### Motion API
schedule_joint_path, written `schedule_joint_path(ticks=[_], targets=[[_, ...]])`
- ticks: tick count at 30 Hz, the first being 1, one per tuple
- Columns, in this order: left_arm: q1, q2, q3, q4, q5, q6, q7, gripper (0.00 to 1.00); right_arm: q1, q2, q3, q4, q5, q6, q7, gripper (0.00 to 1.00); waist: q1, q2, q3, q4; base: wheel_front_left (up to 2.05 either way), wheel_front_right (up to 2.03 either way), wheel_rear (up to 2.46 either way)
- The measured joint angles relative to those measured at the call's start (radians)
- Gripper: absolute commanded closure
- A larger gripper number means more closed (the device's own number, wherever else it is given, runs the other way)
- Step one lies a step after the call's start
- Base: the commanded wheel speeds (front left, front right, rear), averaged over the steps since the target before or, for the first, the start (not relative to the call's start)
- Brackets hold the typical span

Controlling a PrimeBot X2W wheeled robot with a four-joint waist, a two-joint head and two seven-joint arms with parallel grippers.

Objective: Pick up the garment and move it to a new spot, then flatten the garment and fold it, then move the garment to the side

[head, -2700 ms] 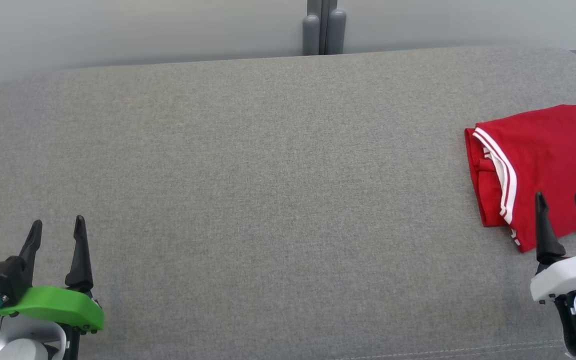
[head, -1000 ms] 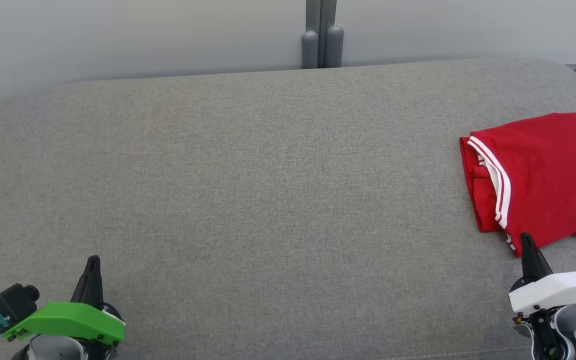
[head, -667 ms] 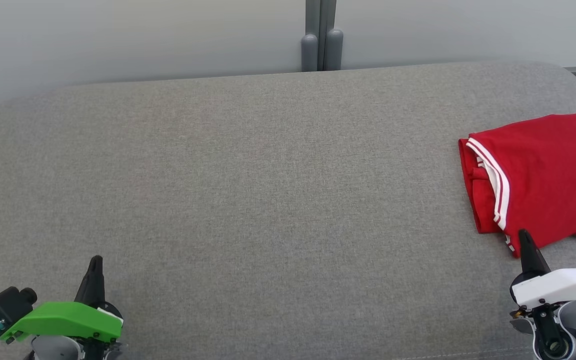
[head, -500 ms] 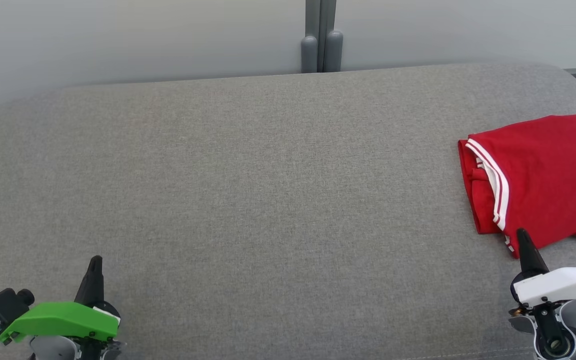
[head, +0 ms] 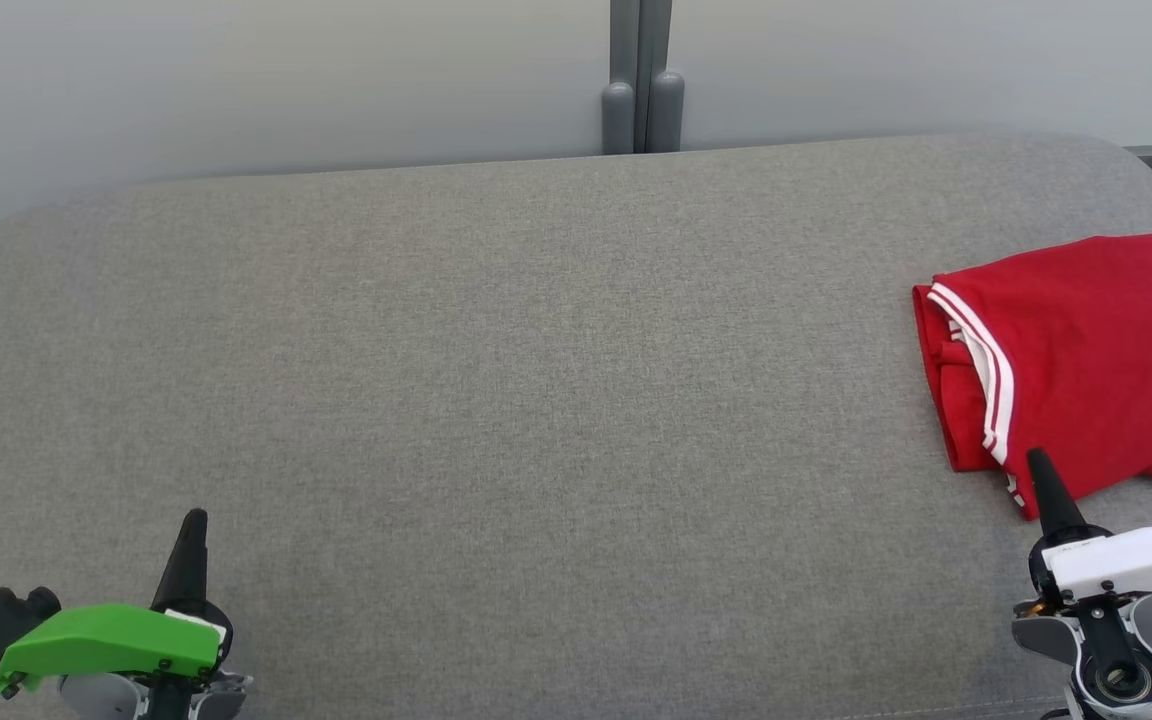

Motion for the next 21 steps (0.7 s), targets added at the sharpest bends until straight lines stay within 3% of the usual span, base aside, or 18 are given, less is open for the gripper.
schedule_joint_path(ticks=[21], targets=[[-0.012, -0.034, 0.060, 0.001, -0.216, -0.053, 0.070, 1.00, -0.031, 0.037, -0.060, 0.008, 0.241, 0.049, 0.068, 1.00, 0.0000, 0.0000, -0.019, -0.002, 0.00, 0.00, 0.00]])
